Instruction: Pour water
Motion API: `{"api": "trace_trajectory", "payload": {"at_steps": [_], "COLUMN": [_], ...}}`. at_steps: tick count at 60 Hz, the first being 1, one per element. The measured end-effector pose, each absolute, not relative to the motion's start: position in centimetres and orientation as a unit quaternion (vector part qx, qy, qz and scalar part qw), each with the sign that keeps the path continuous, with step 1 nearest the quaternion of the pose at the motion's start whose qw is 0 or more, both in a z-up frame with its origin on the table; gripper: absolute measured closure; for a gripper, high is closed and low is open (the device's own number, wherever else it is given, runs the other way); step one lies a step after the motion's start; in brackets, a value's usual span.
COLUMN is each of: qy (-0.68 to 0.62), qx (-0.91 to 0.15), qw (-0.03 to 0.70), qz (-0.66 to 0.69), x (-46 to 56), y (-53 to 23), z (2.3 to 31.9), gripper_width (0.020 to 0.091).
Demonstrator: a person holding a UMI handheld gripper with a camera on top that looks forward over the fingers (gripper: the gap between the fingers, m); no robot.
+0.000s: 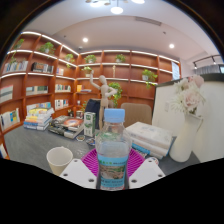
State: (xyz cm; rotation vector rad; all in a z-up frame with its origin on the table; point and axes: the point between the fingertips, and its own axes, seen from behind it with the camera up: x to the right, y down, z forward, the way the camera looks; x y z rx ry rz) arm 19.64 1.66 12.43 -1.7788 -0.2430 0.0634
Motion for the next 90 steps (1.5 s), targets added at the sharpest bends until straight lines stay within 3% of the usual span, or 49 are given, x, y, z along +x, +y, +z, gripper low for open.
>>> {"api": "trace_trajectory", "payload": {"at_steps": [18,33,49,61,90], "qy": [-0.084,-0.075,-0.062,-0.041,-0.038], "qx": [-0.792,-0.791,-0.799,-0.803,-0.785], "qw": [0.603,0.606,0.598,0.594,0.618], "qz": [0.042,0.038,0.026,0.039,-0.022], "x": [20.8,21.2,21.8,21.9,20.9], "y": [3.3,3.1,2.0,-1.5,-13.8], "z": [7.1,7.0,6.5,7.2,10.6], "gripper_width": [0.0789,0.0741,0.0589,0.0316,0.0295]}}
